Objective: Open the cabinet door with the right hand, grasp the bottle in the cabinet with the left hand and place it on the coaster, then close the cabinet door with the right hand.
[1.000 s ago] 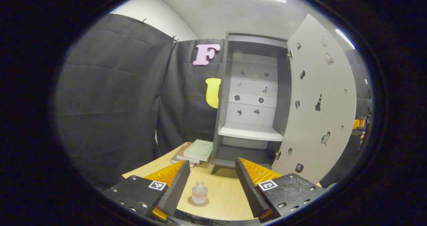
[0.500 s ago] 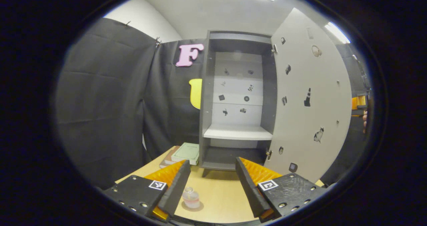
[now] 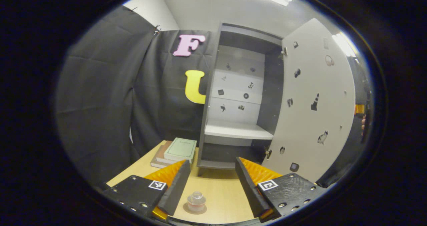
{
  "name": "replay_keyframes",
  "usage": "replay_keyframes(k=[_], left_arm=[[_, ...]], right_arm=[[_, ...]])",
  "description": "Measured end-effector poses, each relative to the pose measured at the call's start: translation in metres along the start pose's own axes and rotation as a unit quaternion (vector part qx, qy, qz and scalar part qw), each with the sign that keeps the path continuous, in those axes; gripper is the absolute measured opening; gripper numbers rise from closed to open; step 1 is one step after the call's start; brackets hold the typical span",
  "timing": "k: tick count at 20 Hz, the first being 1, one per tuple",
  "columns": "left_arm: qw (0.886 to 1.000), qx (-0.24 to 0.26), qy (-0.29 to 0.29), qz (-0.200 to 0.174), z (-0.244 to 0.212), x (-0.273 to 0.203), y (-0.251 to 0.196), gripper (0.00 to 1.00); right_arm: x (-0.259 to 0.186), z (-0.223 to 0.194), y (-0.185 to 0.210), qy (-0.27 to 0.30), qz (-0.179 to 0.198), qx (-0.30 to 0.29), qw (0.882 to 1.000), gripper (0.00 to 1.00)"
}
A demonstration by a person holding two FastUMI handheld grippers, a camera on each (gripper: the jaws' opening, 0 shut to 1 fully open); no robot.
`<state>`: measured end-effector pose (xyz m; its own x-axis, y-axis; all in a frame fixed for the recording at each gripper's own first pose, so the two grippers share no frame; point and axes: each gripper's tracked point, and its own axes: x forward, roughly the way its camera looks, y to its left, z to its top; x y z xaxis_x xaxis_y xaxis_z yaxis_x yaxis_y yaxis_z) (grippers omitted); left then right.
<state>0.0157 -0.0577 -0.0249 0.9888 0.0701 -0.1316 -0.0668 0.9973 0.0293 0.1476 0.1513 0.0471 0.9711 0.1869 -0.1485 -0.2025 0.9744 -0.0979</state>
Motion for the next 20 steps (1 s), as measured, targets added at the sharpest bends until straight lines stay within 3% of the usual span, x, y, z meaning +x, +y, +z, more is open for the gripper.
replay_keyframes(k=[1, 2, 8, 10, 11, 12, 13, 20], left_arm=[[1.0, -0.003, 0.001, 0.01, 0.0, 0.002, 0.014, 0.82], [1.0, -0.005, 0.006, 0.019, -0.001, 0.012, 0.03, 0.82], [0.998, -0.02, 0.018, 0.06, -0.003, 0.002, 0.095, 0.87], [0.997, -0.008, 0.018, 0.073, -0.003, -0.005, 0.11, 0.82], [0.997, -0.002, 0.02, 0.079, -0.007, -0.009, 0.117, 0.87], [0.996, 0.001, 0.023, 0.081, -0.01, -0.013, 0.122, 0.84], [0.996, 0.004, 0.026, 0.081, -0.01, -0.017, 0.126, 0.84], [0.995, 0.024, 0.026, 0.093, -0.001, -0.038, 0.158, 0.82]], right_arm=[[0.002, -0.003, 0.014, 0.008, 0.009, 0.002, 1.0, 0.96], [0.003, -0.001, 0.026, 0.008, 0.017, 0.002, 1.0, 0.89], [0.016, -0.004, 0.098, 0.017, 0.059, 0.007, 0.998, 0.89], [0.023, -0.007, 0.118, 0.025, 0.072, -0.005, 0.997, 0.89], [0.026, -0.007, 0.127, 0.027, 0.078, -0.013, 0.997, 0.89], [0.032, -0.009, 0.133, 0.027, 0.085, -0.016, 0.996, 0.89], [0.034, -0.009, 0.141, 0.027, 0.091, -0.016, 0.995, 0.96], [0.06, -0.016, 0.22, 0.035, 0.168, -0.033, 0.985, 0.96]])
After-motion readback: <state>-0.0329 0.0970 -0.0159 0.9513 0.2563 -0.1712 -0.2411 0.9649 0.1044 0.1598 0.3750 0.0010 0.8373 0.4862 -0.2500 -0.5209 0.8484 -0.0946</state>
